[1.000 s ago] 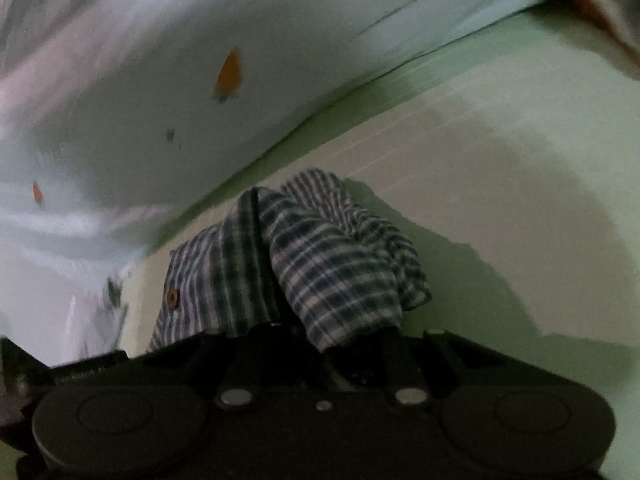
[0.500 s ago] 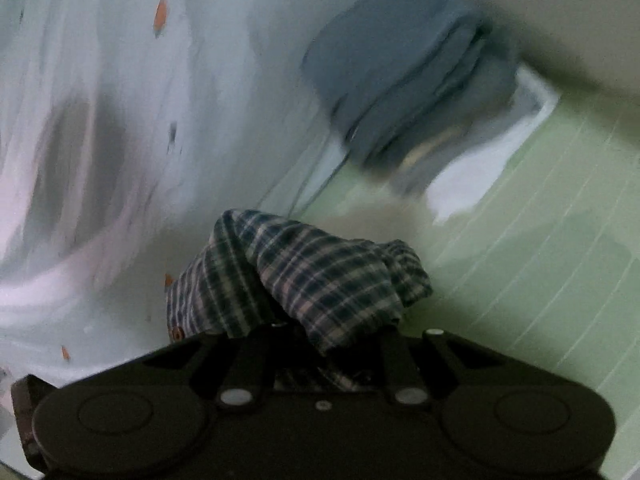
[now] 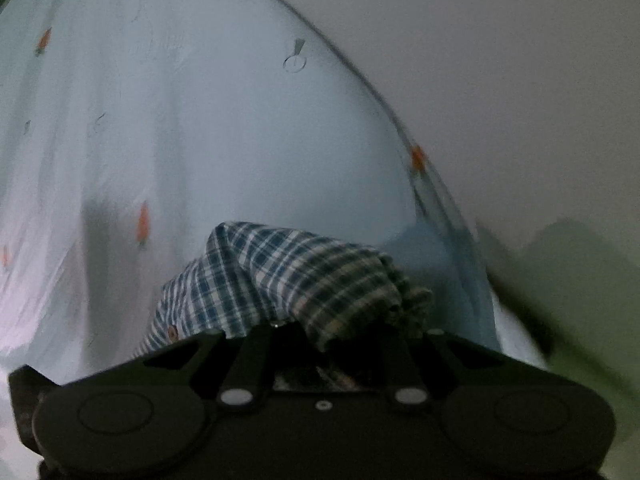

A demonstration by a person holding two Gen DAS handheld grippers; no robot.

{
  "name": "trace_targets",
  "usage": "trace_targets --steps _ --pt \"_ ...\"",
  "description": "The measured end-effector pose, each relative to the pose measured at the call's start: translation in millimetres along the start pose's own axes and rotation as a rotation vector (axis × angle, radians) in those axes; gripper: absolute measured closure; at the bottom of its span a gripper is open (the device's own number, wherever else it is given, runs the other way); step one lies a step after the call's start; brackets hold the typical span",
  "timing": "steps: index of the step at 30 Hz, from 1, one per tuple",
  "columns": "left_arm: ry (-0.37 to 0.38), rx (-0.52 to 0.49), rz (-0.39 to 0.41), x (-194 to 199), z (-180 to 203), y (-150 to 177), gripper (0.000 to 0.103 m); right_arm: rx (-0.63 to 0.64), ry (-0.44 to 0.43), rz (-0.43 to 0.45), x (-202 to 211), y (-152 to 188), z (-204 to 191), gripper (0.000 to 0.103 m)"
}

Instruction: Fold clothes

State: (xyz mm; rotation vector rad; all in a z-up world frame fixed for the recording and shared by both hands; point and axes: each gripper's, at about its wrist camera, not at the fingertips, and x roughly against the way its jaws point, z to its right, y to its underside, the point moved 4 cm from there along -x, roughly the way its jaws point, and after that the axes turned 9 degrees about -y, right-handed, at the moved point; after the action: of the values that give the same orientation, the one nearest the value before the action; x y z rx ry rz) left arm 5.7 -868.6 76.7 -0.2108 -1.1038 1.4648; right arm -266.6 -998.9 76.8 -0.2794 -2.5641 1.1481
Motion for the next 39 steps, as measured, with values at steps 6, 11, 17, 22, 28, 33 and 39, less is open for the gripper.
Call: trace_targets --steps 6,11,17,22,28,33,39 --pt "-0.27 -0.062 0.038 -24 -23 -8 0.025 0.201 0.369 -0.009 -80 -14 47 0.029" --pt "-0.338 -0.157 0.06 -21 -21 23 0.014 0.346 0.374 0.195 -51 6 6 0.018" --pt "-0.408 -0.108 -0.022 -82 -37 37 0.011 0.407 0.197 0.059 -100 42 -12 0.012" --pt "-0.406 -0.117 -0.055 -105 -43 44 0.005 0.43 0.343 -0.01 -156 70 52 0.002" --pt "-0.418 -0.13 -0.052 -95 -37 50 0.003 0.398 0.335 -0.04 -144 61 49 0.001" --pt "-0.397 -0.239 0.019 -27 -15 69 0.003 0.425 0.361 -0.016 -92 60 10 0.001" --pt "-0.332 -0.268 0.083 58 2 123 0.0 0.384 0.349 0.001 4 74 -22 0.001"
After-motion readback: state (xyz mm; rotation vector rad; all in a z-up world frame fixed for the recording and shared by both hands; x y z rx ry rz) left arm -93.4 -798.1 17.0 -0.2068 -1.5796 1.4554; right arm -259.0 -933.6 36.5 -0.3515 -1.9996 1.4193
